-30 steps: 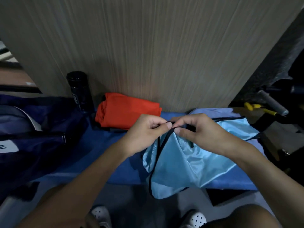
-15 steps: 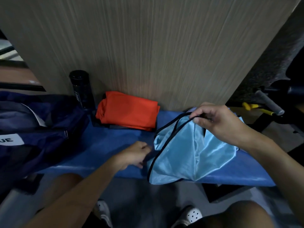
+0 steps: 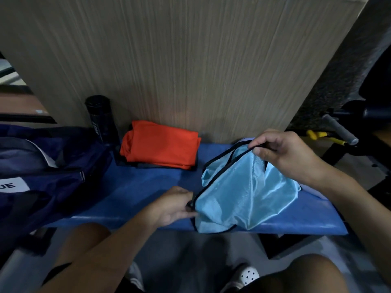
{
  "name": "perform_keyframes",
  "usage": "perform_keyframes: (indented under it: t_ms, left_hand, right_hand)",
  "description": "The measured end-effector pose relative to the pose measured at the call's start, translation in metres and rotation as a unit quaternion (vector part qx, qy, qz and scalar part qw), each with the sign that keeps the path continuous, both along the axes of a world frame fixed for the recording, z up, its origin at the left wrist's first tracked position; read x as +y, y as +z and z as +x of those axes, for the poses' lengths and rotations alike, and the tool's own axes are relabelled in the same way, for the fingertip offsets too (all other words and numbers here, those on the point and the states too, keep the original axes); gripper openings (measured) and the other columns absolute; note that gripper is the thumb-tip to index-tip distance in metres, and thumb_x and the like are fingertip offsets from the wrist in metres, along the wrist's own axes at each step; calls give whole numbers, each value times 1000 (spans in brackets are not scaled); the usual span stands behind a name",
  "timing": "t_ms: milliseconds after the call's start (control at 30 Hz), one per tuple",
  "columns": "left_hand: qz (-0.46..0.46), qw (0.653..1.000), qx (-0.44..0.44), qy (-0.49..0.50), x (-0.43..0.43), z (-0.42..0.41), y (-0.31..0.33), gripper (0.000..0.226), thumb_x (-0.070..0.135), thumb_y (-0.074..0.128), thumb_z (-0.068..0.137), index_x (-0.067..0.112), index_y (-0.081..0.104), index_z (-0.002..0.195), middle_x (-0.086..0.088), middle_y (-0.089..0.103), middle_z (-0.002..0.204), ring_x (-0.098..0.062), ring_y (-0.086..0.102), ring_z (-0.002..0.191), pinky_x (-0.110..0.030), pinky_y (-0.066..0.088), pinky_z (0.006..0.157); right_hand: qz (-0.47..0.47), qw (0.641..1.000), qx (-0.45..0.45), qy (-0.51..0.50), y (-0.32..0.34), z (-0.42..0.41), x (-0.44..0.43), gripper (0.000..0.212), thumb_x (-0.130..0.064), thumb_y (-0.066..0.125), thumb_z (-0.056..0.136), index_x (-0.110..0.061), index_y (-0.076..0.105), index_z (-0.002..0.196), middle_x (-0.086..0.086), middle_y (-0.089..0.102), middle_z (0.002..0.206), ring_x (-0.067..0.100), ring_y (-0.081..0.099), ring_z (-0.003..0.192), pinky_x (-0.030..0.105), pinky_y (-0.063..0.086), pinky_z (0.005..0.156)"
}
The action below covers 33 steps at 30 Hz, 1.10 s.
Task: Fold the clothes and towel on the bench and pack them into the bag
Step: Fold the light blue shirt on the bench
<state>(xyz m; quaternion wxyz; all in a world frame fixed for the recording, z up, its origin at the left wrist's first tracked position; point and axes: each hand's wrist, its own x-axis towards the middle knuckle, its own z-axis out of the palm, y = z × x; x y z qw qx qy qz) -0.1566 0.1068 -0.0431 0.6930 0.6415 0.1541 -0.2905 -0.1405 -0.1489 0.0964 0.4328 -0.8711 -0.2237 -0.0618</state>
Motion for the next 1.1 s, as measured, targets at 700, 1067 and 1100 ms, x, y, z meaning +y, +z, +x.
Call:
perform_keyframes:
  t_ms: [700,1067,1100]
  left_hand:
    - [406,833,-377,12,68,6,-68,21,18,72,89,5,71,106,-1,59,100,-14,57,90,-32,50,87]
    - [527,786,-324,-2,56,36,-75,33,52,61,91,26,67,110,5,63,107,-19,57,106,-38,39,94]
    - [524,787,-325,-9,54,37,-74,27,50,62,92,28,68,107,7,62,105,-17,56,105,-37,37,93]
  right_hand:
    - [-27,992,108,53,-33,-18,22,17,-1,66,89,-17,72,87,-12,66,72,-2,58,63,12,44,62]
    - [-82,988,94,89,-33,-33,32,18,-5,69,88,-22,72,86,-17,64,81,6,61,74,15,45,69]
    - [-84,988,94,91,-32,-34,33,18,-5,69,88,-23,72,86,-16,64,82,7,61,75,14,44,70]
